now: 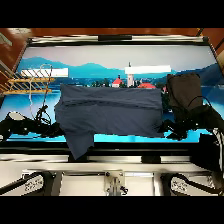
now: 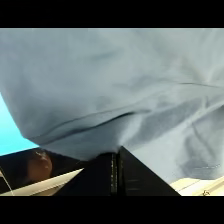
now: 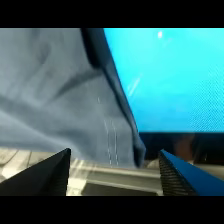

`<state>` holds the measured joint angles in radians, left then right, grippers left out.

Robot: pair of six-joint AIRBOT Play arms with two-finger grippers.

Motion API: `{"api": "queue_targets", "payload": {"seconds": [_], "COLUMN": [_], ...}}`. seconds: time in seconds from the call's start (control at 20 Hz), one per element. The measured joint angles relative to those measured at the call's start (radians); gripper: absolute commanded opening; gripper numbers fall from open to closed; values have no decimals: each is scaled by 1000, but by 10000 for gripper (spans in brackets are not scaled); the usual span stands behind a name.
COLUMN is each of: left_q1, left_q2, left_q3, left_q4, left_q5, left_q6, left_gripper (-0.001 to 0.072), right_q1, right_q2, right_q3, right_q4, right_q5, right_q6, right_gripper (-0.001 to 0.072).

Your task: Fold the shirts.

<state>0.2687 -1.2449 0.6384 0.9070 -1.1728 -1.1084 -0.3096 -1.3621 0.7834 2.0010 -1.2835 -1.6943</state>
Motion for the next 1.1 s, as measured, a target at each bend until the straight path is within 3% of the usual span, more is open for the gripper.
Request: {"api": "queue_targets", "payload": {"seconds": [0.15, 0.4, 0.65, 1.1], "left_q1": [0, 0, -8, -80], "left_q2": [0, 0, -33, -496], "left_q3": [35, 151, 399, 960], "left_q4": [-2, -2, -6, -47], "left_q5": [-7, -24, -18, -35], "left_q6": [2, 7, 16, -103], "left_gripper": [30, 30, 29, 31], "right_q1": [45, 98, 143, 228], "right_q2": [-26, -13, 14, -298], "right_q3": [-3, 44, 237, 624], "right_q4": [5, 5, -64, -147], "right_q5": [40, 92, 139, 282], "right_q6": [29, 32, 5, 86], "right_gripper": [65, 66, 65, 67]}}
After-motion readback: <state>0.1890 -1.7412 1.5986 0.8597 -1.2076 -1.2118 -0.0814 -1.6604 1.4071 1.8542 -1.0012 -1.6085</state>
